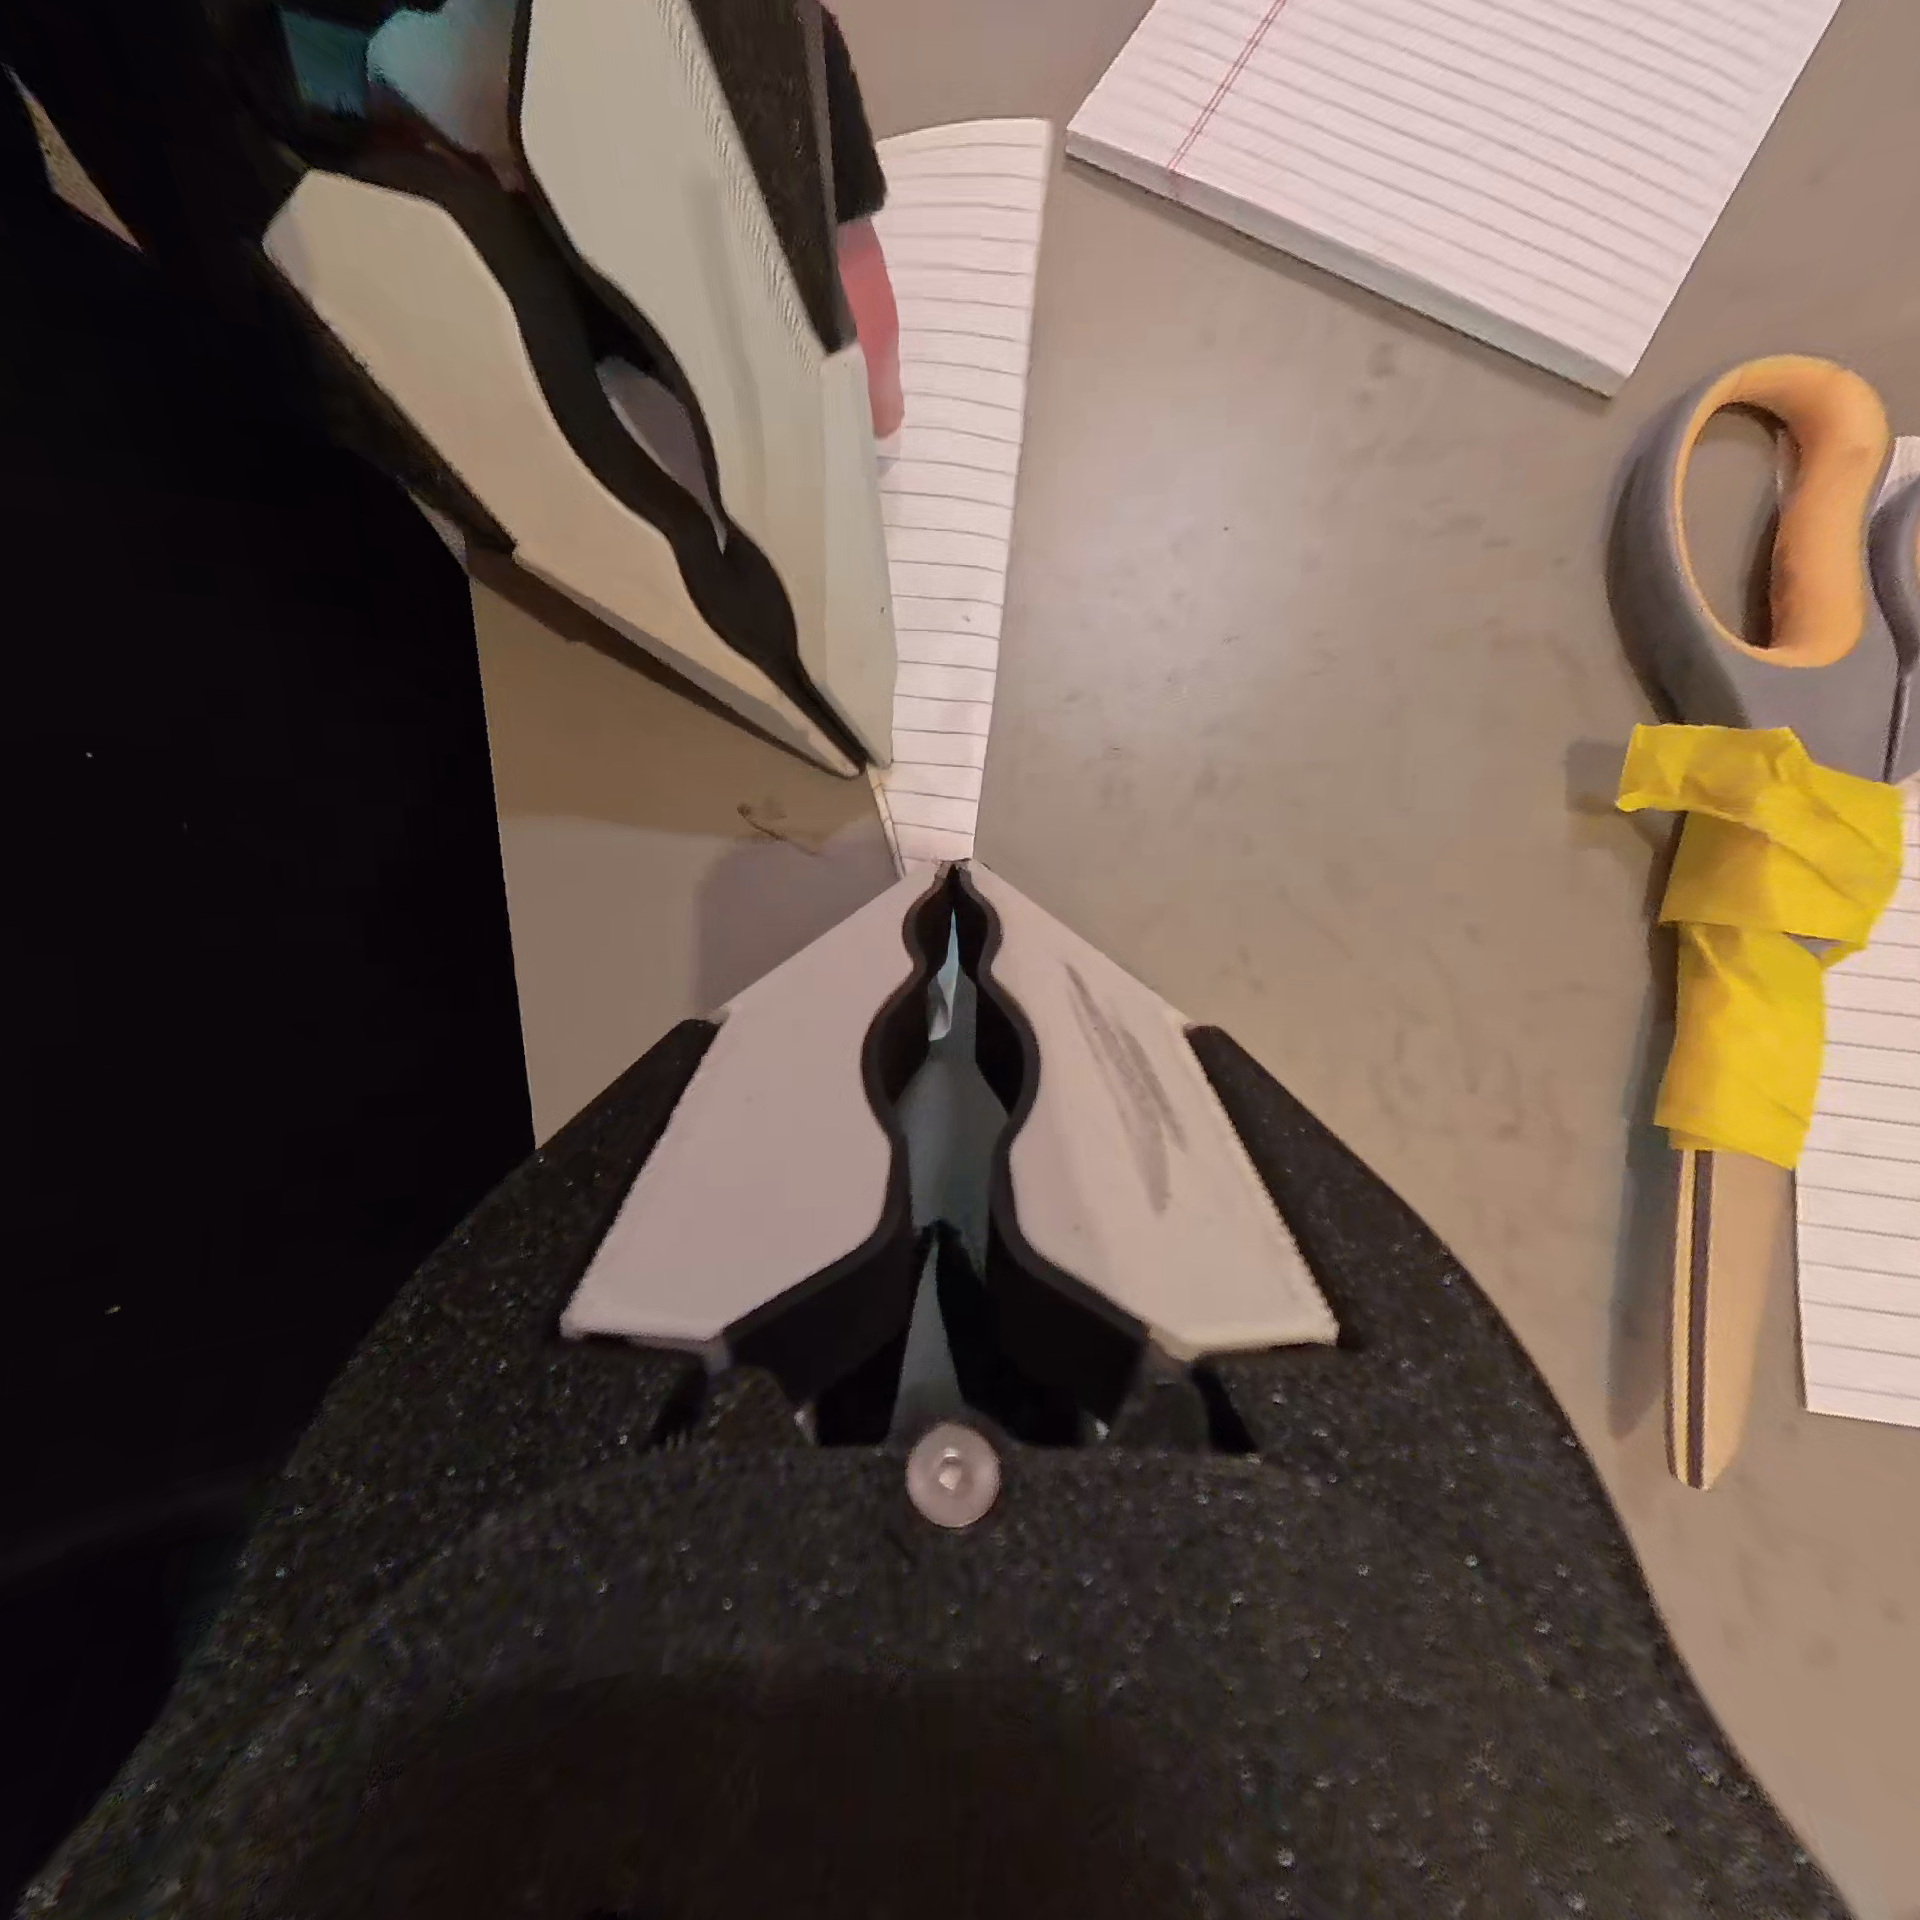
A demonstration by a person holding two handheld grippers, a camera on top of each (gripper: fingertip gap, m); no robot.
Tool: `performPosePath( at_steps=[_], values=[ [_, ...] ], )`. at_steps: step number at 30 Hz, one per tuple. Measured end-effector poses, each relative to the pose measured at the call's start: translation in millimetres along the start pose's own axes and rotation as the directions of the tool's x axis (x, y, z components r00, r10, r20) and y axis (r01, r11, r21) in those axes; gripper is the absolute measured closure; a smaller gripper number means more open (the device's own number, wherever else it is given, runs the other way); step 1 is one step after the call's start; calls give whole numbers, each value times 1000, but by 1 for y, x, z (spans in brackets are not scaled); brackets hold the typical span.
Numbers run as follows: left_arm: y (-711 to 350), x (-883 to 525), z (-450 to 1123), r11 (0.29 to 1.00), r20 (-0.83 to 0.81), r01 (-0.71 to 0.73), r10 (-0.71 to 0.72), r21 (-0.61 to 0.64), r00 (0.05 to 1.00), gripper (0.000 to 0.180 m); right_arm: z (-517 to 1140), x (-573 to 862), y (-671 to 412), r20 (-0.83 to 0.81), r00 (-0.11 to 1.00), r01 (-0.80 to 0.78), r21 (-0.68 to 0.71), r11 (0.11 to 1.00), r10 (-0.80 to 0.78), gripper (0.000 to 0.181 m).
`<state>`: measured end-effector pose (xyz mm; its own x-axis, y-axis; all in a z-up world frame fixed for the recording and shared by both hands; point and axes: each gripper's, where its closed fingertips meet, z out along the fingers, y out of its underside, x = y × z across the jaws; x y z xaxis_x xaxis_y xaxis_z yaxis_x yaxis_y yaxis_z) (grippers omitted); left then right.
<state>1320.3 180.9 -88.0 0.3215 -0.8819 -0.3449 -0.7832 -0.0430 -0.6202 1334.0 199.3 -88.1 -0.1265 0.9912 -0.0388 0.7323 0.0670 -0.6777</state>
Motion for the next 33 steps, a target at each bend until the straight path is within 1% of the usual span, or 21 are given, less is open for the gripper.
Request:
performPosePath(
  at_steps=[1, 5, 8, 11, 14, 17, 26, 29, 31, 33],
  values=[
    [2, -3, -3, 1000, 10, 12, -12, -8, 1000, 180, 0, 0, 0, -4, 1000, 3, 0, 1000, -3, 181],
    [13, -14, -26, 995, 53, 100, -99, -23, 994, 167, 0, 0, 0, -11, 1000, 7, 6, 1000, -7, 181],
    [23, -19, -40, 988, 80, 141, -136, -63, 987, 163, 0, 0, 0, -19, 1000, 13, 6, 1000, -13, 181],
    [26, -15, -44, 984, 78, 153, -146, -90, 986, 162, 0, 0, 0, -13, 1000, 6, 12, 1000, -6, 181],
    [43, -10, -38, 974, 88, 162, -149, -159, 985, 161, 0, 0, 0, -12, 1000, 8, 14, 1000, -8, 181],
    [46, -9, -38, 968, 98, 205, -193, -142, 976, 163, 0, 0, 0, -10, 1000, 8, 15, 1000, -8, 181],
    [49, -5, -40, 962, 84, 246, -237, -115, 968, 172, 0, 0, 0, 33, 999, -40, 22, 999, 40, 181],
    [54, -4, -46, 941, 74, 316, -309, -124, 948, 172, 0, 0, 0, 36, 999, -35, 16, 999, 35, 181],
    [60, -7, -55, 919, 101, 370, -358, -139, 928, 168, 0, 0, 0, 28, 999, -22, 11, 1000, 22, 181],
    [49, -16, -65, 903, 142, 421, -406, -91, 903, 166, 0, 0, 0, 26, 999, -30, 18, 999, 30, 181]
  ],
)
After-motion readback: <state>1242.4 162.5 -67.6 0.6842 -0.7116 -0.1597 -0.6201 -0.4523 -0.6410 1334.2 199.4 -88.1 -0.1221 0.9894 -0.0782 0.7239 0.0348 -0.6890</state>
